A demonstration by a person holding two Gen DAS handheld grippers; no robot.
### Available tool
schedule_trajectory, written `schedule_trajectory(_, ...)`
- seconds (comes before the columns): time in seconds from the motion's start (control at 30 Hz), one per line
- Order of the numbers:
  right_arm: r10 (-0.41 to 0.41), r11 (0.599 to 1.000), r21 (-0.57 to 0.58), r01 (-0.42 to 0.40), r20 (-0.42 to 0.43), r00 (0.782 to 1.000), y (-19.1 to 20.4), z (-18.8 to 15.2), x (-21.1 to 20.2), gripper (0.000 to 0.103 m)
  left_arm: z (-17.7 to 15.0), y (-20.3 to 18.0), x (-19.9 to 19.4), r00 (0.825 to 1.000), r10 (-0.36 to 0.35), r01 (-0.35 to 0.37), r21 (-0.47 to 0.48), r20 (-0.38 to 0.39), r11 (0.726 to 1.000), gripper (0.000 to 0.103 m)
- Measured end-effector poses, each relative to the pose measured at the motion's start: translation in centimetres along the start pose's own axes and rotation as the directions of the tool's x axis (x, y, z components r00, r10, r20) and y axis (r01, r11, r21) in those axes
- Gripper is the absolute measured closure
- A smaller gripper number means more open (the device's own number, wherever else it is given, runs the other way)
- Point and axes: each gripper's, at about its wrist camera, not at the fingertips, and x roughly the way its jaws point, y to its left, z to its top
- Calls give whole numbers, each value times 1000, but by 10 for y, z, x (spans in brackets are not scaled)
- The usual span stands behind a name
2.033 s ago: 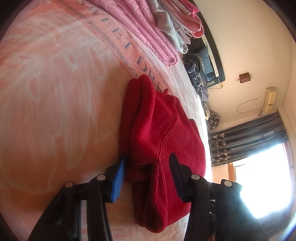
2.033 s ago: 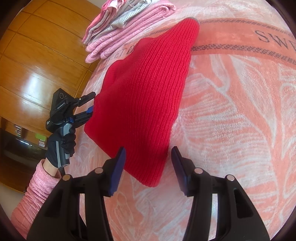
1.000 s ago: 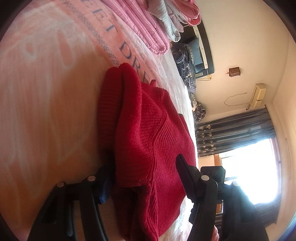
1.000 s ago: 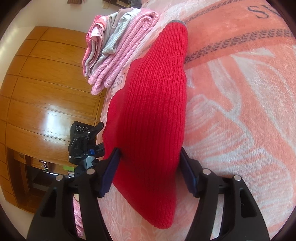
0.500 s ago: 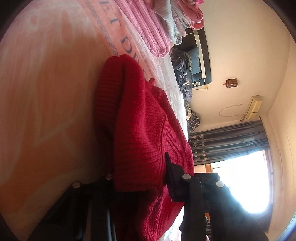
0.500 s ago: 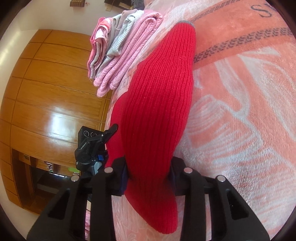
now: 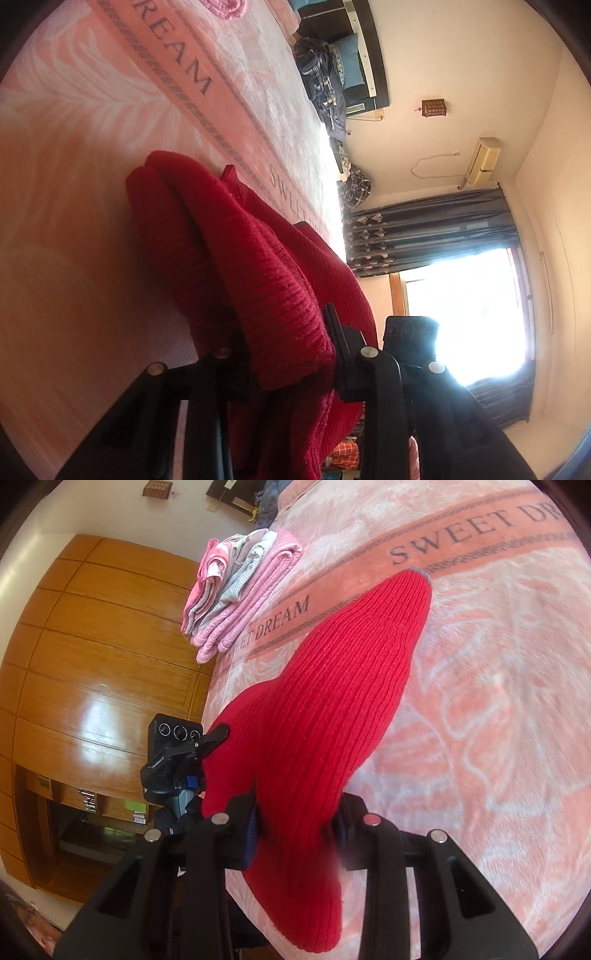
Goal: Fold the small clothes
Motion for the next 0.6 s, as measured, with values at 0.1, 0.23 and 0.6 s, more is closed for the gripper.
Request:
schedule_trajectory(0.1, -20, 998, 54, 21, -5, 1000, -35, -24, -13, 72, -29, -5, 24, 997, 54, -52, 32, -50, 998, 73)
schedule_trajectory(0.23, -24, 988, 151, 29, -38, 999, -83, -43, 3, 71, -51, 10, 38, 985, 160, -153, 102, -63, 983, 72)
schedule_trajectory(0.6, -113, 994, -7, 113, 3, 994, -47, -21, -14, 48, -50, -10, 2, 969, 248, -241, 213, -10, 947, 64)
